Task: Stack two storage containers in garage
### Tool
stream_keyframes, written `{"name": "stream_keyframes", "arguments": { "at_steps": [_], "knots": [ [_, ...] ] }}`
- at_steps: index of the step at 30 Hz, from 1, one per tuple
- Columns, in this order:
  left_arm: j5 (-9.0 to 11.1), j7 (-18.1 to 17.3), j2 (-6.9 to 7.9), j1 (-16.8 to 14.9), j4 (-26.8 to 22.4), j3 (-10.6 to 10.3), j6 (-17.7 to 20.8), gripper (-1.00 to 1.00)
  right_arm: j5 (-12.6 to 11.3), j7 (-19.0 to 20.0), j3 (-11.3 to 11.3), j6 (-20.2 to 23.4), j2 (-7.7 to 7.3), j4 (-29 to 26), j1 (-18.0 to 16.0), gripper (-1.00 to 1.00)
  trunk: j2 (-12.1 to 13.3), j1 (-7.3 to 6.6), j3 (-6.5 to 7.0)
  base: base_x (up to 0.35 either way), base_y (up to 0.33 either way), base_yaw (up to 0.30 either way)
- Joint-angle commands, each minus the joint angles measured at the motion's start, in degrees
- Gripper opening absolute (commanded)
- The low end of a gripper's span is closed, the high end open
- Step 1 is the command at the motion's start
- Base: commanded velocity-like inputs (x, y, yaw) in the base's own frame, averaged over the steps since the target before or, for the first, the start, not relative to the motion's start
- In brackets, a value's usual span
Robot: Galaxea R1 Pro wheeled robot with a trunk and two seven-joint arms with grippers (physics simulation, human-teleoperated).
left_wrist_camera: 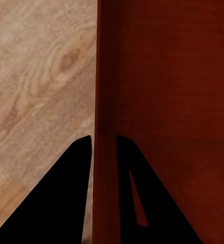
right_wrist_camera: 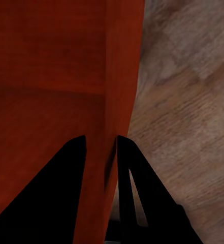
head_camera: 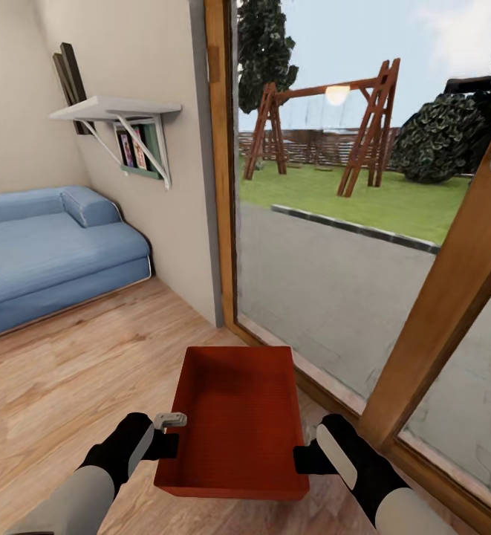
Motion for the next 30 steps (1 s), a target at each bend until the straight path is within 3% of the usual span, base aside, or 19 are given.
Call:
{"name": "stream_keyframes", "arguments": {
  "at_steps": [1,30],
  "knots": [
    [-0.7,0.0,-0.03,0.0,-0.2,0.3,0.3,-1.00,2.2,-0.7,0.3,0.7,-0.10,0.0,0.0,-1.00,0.4,-0.23,0.22,0.000,0.000,0.000],
    [-0.7,0.0,-0.03,0.0,-0.2,0.2,0.3,-1.00,2.2,-0.7,0.3,0.7,-0.10,0.0,0.0,-1.00,12.0,-6.60,8.01,0.000,0.000,0.000]
  ]
}}
